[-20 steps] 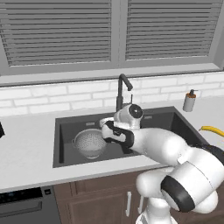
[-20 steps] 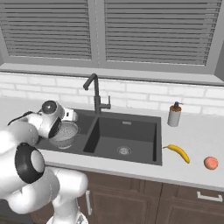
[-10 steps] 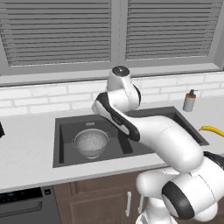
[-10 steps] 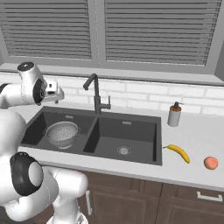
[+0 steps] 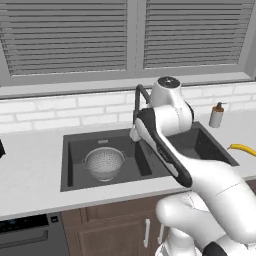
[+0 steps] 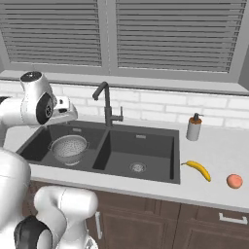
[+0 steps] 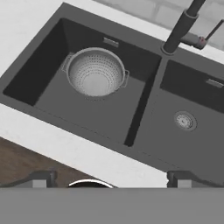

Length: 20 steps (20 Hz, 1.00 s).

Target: Put the colander in the sink, put the banana, peach in the colander, and turn on the sink faucet and pour water over the colander.

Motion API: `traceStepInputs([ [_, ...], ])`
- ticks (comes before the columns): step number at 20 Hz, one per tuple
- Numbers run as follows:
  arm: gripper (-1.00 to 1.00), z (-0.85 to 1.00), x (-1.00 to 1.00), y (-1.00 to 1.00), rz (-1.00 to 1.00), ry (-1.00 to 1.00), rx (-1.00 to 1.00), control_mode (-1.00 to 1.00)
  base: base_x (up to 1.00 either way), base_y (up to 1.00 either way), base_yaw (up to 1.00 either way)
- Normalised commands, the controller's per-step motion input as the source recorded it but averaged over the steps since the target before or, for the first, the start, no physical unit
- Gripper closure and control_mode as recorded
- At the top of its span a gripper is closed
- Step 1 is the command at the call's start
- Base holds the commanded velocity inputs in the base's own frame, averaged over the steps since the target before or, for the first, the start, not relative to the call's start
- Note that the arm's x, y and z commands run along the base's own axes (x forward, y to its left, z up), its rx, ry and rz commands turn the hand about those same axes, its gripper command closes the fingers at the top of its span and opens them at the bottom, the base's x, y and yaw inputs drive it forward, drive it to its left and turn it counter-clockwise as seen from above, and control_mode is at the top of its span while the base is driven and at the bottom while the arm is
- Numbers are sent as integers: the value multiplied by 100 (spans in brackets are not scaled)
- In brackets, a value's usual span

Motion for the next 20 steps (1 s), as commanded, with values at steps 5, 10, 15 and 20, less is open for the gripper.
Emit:
traceStepInputs([
  [5, -100, 9, -45, -95, 2, -15, 2, -100, 0, 0, 0],
  [10, -100, 69, 60, -64, 1, 12, -3, -100, 0, 0, 0],
  [15, -100, 17, 73, -83, 1, 23, -6, -100, 0, 0, 0],
  [20, -100, -2, 66, -87, 2, 20, -4, -100, 0, 0, 0],
])
